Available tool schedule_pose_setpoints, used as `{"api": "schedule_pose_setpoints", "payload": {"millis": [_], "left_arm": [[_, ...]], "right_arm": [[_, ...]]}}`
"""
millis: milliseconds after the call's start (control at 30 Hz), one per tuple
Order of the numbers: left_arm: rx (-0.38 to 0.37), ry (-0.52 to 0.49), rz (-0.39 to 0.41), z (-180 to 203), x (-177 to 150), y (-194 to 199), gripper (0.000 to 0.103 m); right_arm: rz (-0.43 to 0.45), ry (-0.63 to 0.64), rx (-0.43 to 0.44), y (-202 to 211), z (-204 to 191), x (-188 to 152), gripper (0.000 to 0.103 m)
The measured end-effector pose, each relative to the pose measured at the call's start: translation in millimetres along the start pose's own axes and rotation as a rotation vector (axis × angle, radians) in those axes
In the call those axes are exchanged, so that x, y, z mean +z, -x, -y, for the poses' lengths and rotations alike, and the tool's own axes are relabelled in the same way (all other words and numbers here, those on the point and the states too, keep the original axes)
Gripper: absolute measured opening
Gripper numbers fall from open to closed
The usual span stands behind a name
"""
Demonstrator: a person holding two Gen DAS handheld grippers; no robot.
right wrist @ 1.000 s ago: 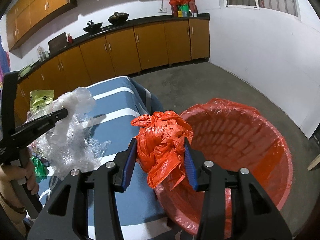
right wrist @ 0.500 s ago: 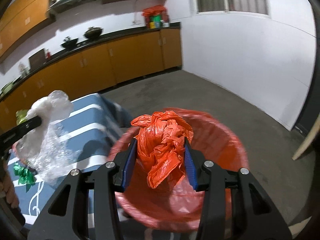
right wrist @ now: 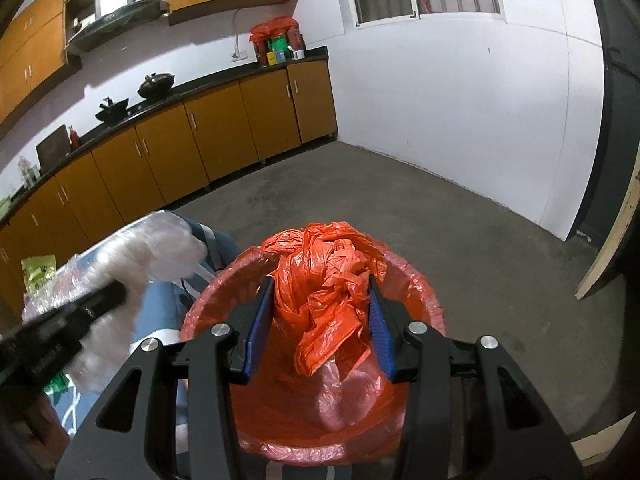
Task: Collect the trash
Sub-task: 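Open the right tool over the basket while the left tool lowers bubble wrap into it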
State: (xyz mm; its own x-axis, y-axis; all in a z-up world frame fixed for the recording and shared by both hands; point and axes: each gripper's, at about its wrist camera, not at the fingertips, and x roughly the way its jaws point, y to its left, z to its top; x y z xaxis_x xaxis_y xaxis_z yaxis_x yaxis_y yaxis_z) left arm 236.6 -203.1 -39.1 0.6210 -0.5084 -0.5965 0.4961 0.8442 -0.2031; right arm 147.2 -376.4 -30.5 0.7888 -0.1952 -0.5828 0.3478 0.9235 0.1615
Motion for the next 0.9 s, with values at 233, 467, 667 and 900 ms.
{"api": "schedule_pose_setpoints", "payload": {"millis": [233,467,667,900], "left_arm": [[-0.029,-0.018,-0.045,18.7,-3.6,-26.5,0.011],[-0.044,-0.033,-0.071,29.9,-8.3,-43.1,0.012],[-0.054,-0.042,-0.088,28.9,-11.8,-51.8,0.015],[-0.045,-0.042,-0.106,26.2,-17.2,-56.4,0.025]], "right_arm": [[0.000,-0.047,0.006,-2.8,12.5,4.3,0.045],[-0.011,-0.070,-0.001,-9.1,20.0,7.4,0.045],[-0.031,-0.111,0.008,-16.8,28.3,9.8,0.047],[-0.038,-0.126,0.031,-21.1,31.8,10.2,0.061]]}}
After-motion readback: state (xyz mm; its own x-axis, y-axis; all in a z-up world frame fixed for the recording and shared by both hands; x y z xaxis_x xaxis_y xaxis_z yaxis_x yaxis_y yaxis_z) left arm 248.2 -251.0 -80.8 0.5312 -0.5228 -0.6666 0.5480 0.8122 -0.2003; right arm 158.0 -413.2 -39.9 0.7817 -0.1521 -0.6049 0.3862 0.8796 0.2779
